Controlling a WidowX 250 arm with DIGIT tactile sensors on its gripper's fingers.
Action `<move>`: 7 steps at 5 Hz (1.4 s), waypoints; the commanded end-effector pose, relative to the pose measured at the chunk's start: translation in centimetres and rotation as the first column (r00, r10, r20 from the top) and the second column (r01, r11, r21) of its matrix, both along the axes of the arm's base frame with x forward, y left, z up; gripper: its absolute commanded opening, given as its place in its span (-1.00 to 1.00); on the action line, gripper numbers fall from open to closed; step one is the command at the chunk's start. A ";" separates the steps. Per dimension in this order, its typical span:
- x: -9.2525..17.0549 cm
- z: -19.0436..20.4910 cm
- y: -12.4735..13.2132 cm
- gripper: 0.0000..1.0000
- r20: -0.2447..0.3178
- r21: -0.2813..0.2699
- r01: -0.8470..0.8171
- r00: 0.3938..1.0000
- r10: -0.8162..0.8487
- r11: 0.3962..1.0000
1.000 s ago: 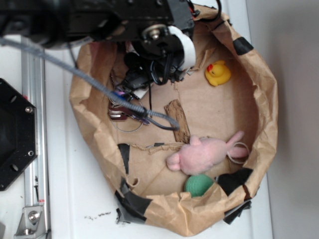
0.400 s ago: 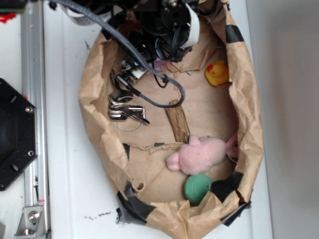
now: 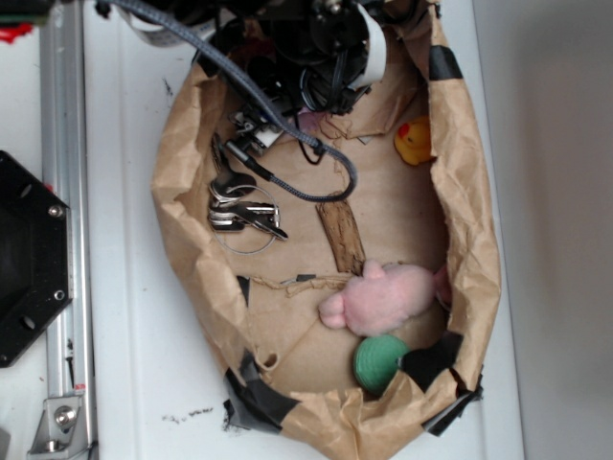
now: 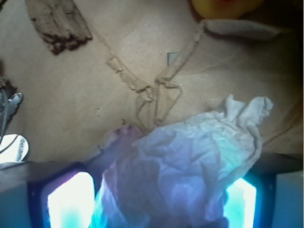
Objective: Grab the white paper.
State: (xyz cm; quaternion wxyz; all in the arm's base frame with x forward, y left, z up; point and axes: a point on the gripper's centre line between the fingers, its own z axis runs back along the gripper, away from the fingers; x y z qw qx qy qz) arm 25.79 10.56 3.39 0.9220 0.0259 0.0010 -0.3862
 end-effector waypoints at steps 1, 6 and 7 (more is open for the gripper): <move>1.0 1.3 0.2 -1.00 0.054 0.009 -0.046 0.998 0.046 0.999; 2.8 14.1 -9.0 -1.00 0.063 -0.244 -0.679 0.702 0.710 0.693; 2.7 14.5 -8.5 -1.00 0.052 -0.228 -0.729 0.653 0.755 0.646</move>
